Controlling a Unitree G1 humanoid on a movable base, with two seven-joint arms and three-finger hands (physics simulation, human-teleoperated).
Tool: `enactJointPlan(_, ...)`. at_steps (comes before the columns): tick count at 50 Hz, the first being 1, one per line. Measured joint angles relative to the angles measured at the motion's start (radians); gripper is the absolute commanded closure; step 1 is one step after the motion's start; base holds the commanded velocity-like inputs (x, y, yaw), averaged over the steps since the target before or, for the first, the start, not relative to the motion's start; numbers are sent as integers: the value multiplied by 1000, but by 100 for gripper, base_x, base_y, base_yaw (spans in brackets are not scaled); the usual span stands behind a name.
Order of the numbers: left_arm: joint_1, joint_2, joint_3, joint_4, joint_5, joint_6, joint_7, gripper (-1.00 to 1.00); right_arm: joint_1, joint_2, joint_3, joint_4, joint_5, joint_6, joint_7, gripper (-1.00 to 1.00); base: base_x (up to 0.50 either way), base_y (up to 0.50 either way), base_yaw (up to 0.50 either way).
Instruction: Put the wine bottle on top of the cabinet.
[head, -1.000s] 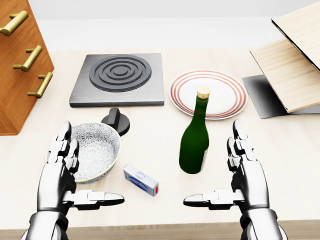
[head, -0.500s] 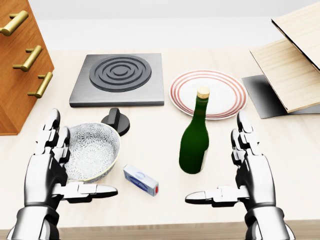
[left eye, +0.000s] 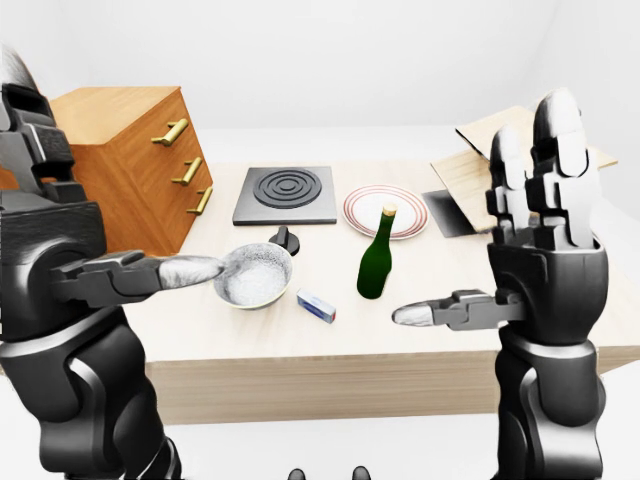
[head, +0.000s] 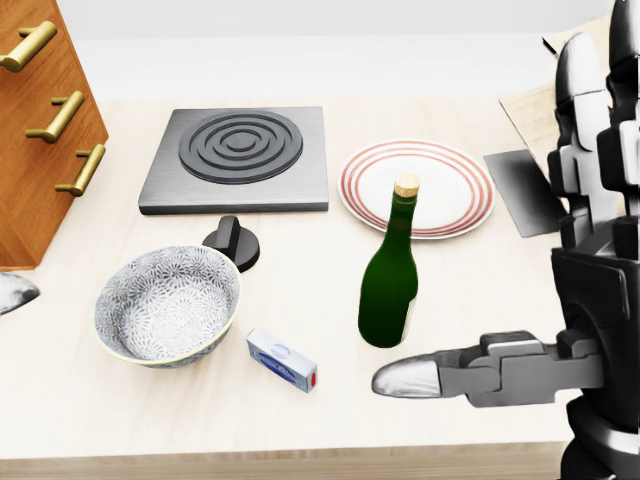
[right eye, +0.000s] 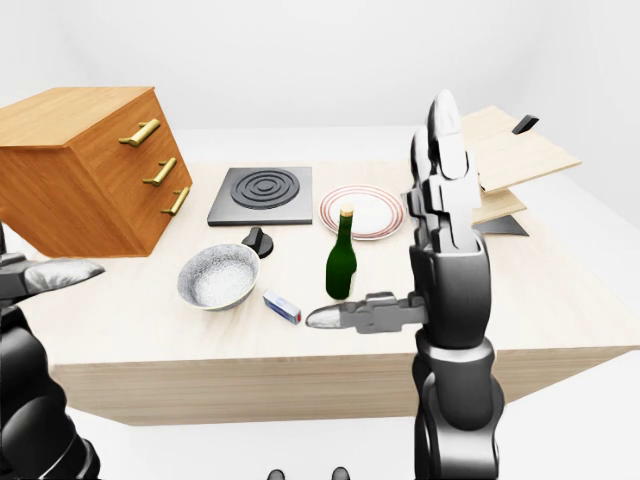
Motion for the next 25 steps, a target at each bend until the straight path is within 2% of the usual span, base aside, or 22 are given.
enactJointPlan(6, -48, 73, 90, -107, -160, 0, 85, -100, -19, -5, 19, -127, -44, 0, 16, -100, 0, 3, 0)
enactJointPlan(11, -63, 121, 121, -146, -247, 0, 138, -100, -30, -9, 33, -181, -91, 0, 27, -100, 0, 50, 0)
enactJointPlan(17, -70, 155, 136, -160, -299, 0, 173, -100, -41, -3, 44, -210, -130, 0, 42, -100, 0, 50, 0)
enactJointPlan(25, -68, 170, 138, -171, -319, 0, 189, -100, -44, 5, 48, -221, -153, 0, 54, -100, 0, 50, 0)
